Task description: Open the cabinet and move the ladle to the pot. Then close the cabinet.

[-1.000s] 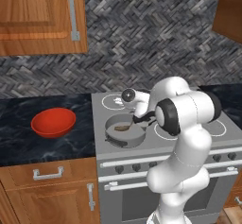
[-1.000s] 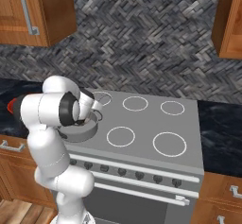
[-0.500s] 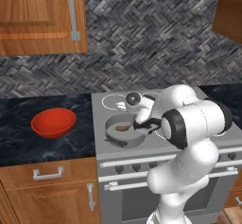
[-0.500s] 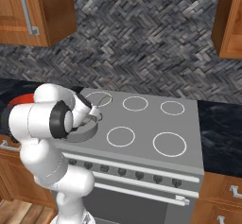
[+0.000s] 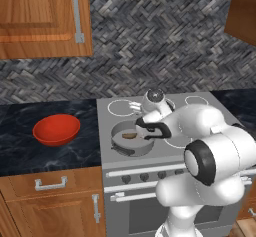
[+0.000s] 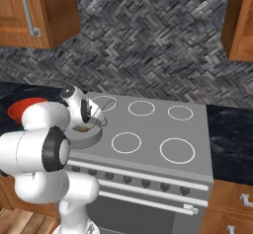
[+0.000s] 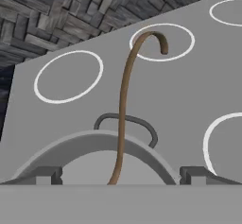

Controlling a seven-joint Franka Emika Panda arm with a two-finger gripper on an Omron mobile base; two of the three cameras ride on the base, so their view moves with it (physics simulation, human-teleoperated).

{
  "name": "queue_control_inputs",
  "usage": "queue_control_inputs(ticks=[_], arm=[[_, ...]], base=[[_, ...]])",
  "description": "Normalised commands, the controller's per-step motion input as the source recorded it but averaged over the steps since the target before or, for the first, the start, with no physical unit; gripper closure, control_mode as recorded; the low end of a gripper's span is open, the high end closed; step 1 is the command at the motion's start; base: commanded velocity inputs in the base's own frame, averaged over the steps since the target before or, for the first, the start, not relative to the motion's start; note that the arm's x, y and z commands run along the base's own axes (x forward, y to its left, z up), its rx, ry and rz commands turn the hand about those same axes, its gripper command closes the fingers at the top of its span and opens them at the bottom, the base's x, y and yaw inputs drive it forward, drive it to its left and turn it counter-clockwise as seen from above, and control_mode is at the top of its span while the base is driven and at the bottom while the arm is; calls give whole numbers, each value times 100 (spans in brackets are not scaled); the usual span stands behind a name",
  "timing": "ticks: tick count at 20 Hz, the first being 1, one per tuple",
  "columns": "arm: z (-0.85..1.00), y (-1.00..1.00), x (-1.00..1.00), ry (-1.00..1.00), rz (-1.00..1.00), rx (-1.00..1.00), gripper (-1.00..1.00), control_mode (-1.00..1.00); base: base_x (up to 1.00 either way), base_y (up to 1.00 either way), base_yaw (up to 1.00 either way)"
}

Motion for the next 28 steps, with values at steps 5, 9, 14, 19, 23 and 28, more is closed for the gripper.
queue_control_inputs(ticks=[5,9,14,19,23,28], arm=[[69,0,-24,5,7,0,-100,-100],[60,-1,-38,0,8,0,-100,-100],[57,-9,-36,0,7,0,-100,-100],[57,-28,-39,4,6,0,-100,-100],[50,-21,-29,0,9,-1,-100,-100],[34,-22,-56,-2,8,-5,-100,-100]], base=[[0,0,0],[0,0,0],[0,0,0],[0,0,0],[0,0,0],[0,0,0]])
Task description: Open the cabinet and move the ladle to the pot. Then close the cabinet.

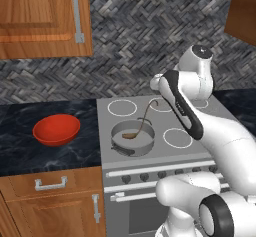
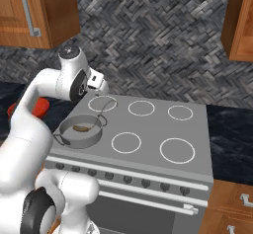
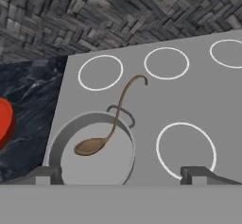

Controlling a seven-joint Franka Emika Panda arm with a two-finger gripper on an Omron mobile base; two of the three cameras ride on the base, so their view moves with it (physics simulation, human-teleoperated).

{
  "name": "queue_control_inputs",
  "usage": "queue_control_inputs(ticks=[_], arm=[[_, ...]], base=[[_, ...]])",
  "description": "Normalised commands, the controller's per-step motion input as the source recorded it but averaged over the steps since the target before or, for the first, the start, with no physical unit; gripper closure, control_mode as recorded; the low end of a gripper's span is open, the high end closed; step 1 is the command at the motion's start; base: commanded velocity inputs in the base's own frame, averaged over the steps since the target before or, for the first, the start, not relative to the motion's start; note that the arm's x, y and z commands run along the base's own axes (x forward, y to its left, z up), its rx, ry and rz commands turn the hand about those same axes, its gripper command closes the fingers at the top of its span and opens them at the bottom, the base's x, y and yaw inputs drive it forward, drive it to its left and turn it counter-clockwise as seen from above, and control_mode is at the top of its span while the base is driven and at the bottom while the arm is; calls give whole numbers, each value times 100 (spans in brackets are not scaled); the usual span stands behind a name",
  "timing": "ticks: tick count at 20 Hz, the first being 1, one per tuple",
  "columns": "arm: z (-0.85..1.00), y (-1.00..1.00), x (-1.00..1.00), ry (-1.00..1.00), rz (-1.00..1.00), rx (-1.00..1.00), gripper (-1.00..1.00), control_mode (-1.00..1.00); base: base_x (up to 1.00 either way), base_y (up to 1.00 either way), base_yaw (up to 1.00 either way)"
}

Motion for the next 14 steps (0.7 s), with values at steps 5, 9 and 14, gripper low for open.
queue_control_inputs(ticks=[5,9,14], arm=[[22,-9,-66,-7,6,-3,-100,-100],[8,0,-44,-21,4,0,-100,-100],[9,0,-29,-15,1,0,-100,-100]], base=[[0,0,0],[0,0,0],[0,0,0]])
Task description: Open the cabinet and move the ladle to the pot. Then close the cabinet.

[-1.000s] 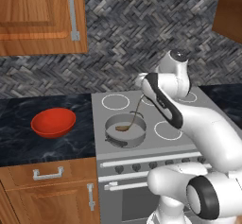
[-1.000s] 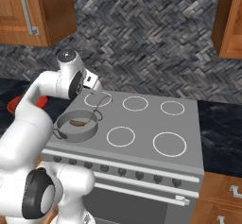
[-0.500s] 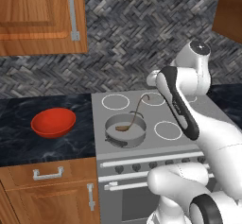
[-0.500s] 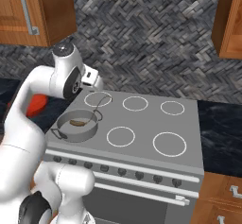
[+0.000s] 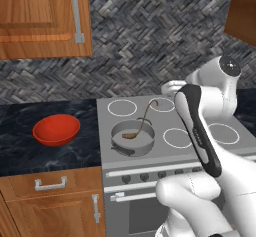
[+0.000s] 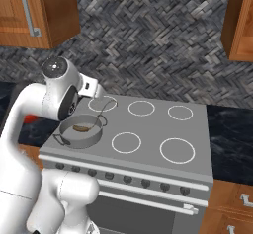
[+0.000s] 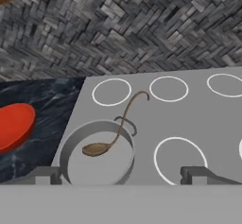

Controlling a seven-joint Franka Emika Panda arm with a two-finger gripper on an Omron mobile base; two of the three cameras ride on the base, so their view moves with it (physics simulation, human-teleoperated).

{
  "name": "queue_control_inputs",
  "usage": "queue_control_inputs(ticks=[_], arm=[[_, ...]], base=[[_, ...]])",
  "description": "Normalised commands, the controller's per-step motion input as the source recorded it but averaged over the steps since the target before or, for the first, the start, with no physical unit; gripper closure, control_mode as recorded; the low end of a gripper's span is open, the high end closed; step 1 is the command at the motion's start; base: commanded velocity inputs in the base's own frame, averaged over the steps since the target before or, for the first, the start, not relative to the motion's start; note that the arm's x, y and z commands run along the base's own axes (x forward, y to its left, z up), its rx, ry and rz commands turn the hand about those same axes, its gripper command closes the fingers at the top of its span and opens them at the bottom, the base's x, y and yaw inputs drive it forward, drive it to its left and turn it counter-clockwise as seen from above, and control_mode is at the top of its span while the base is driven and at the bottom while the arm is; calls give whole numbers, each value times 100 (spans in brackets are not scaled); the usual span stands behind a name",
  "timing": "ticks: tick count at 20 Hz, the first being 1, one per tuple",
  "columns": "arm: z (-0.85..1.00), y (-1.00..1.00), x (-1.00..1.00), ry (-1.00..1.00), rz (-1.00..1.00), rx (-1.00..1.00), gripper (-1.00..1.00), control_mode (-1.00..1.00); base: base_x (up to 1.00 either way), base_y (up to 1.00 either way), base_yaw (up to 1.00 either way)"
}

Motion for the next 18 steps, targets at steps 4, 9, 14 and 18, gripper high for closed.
queue_control_inputs(ticks=[4,9,14,18], arm=[[22,0,-5,0,0,0,-100,-100],[16,0,-9,2,0,0,-100,100],[0,0,0,0,0,0,-100,100],[0,0,0,0,0,0,-100,100]], base=[[0,0,0],[-3,0,0],[-40,-9,0],[-68,-20,0]])
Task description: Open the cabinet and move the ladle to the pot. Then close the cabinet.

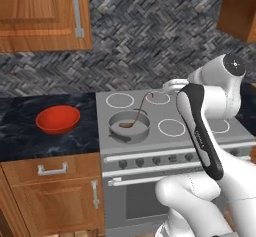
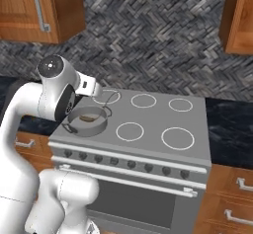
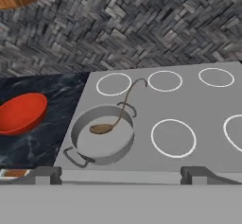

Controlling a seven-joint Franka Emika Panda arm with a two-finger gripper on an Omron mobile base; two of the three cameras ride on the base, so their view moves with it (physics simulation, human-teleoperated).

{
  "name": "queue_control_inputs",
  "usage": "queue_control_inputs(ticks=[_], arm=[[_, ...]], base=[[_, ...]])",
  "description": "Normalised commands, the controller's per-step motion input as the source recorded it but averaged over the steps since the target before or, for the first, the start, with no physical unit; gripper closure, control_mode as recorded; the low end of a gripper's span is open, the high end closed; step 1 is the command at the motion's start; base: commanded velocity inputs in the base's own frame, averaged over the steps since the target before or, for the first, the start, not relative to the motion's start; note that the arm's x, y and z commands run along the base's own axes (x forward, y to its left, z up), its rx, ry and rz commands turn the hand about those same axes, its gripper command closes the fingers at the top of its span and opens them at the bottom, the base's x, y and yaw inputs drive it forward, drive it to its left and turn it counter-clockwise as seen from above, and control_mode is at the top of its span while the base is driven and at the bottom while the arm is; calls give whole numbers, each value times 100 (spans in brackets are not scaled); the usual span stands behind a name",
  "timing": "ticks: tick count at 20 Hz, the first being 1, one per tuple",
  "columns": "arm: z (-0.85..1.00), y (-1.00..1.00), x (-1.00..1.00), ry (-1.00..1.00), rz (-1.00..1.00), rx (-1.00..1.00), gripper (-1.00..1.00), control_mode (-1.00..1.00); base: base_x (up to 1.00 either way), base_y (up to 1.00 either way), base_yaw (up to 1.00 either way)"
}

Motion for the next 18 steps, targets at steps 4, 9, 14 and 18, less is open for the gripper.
queue_control_inputs(ticks=[4,9,14,18], arm=[[0,0,0,0,0,0,-100,100],[0,0,0,0,0,0,-100,100],[0,0,0,0,0,0,-100,100],[0,0,0,0,0,0,-100,100]], base=[[-57,-31,0],[-17,-86,0],[-11,-97,0],[-42,-88,0]])
